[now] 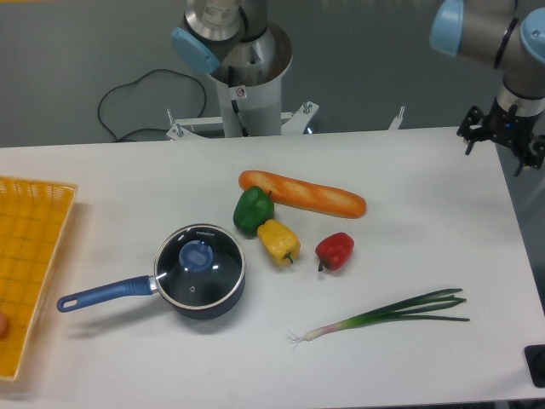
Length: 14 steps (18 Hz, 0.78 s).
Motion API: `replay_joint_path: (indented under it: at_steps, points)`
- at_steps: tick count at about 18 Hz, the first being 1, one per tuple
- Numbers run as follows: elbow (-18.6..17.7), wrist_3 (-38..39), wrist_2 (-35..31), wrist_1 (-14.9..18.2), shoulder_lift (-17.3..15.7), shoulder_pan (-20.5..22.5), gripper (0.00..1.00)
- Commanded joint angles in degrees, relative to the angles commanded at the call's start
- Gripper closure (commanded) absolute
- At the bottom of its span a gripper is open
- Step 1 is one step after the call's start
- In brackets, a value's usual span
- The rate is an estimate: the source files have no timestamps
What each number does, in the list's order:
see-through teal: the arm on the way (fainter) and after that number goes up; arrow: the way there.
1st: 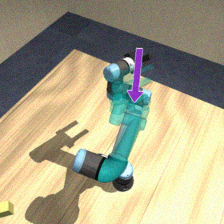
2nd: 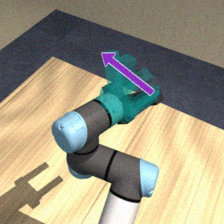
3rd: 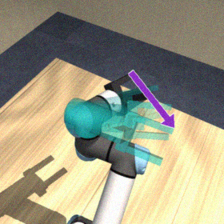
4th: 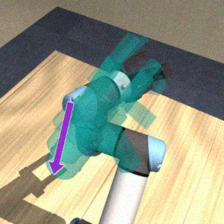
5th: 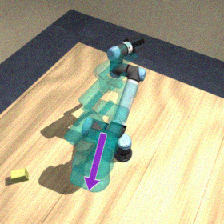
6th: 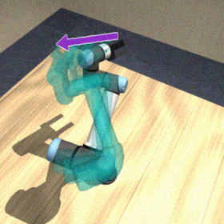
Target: Open the lid
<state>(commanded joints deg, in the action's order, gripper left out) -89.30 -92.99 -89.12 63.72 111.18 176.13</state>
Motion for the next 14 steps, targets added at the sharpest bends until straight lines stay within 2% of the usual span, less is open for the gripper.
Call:
replay_joint_path:
  at_steps: [9,14]
  points:
    - [-0.4,1.9,1.2,-0.5,-0.4,-0.5,0.00]
    - [-3.1,2.2,1.1,-1.0,-0.4,-0.4,0.00]
